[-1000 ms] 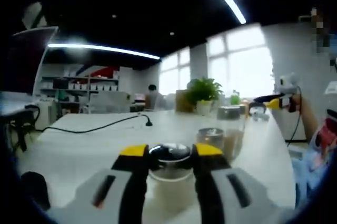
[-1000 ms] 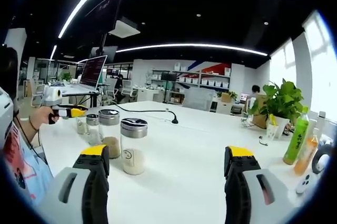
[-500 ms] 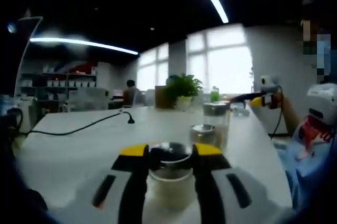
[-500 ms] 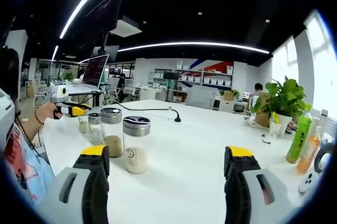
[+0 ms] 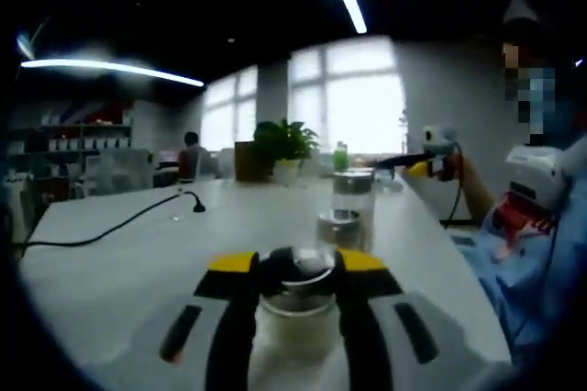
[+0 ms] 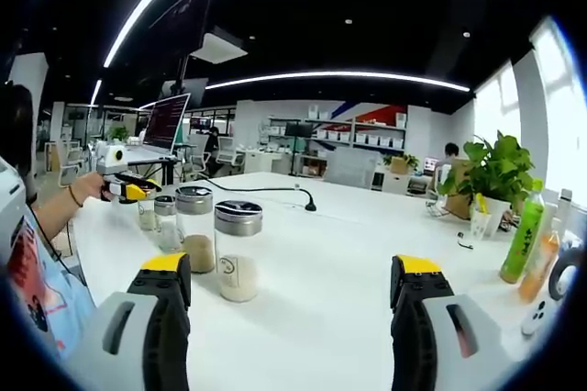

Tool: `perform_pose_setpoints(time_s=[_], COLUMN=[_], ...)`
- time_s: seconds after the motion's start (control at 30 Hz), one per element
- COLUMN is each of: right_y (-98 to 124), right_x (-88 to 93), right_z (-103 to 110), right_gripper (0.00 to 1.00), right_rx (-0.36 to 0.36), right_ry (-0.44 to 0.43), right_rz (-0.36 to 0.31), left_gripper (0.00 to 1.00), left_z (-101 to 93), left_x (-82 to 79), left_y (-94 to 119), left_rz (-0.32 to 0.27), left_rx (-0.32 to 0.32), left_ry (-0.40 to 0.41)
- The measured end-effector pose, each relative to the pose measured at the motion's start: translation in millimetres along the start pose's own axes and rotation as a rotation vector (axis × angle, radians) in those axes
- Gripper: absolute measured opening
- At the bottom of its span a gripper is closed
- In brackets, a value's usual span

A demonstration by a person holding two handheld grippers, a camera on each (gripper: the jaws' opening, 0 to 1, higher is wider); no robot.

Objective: Rotate the seasoning bottle until the label or dispensing opening points toward the visible target arrow and the bottle remains upright within the marked orientation range

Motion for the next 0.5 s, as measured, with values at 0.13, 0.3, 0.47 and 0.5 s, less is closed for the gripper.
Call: perform_pose_setpoints(time_s=[0.13, 0.3, 0.47, 0.5], right_y=[0.1, 0.3, 0.4, 0.4], right_x=[-0.9, -0.5, 0.2, 0.2], right_z=[0.2, -0.8, -1.5, -1.4], right_gripper=[0.93, 0.93, 0.93, 0.93], right_rx=[0.000, 0.004, 0.005, 0.005], right_ry=[0.003, 0.003, 0.002, 0.002], right_rz=[-0.003, 0.002, 0.005, 0.005], left_gripper=[0.34, 0.35, 0.63, 0.61], left_z=[-1.5, -4.2, -10.9, -11.7], left_x=[-0.1, 0.2, -5.3, -6.0], left_y=[-0.8, -0.6, 0.6, 1.6], left_rz=[0.007, -0.002, -0.032, -0.028], left_rx=[0.027, 0.049, 0.033, 0.024], left_ry=[-0.009, -0.002, -0.019, -0.025])
Point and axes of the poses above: the point that each gripper's makers call its tool centre point, and the gripper's own axes: y roughly backward along the fingers, z roughly to its left, x roughly out of its underside, the point moved 5 cm from there along y, roughly backward along the fingers, and after that the axes turned 12 degrees about -z, right-handed, at the moved point
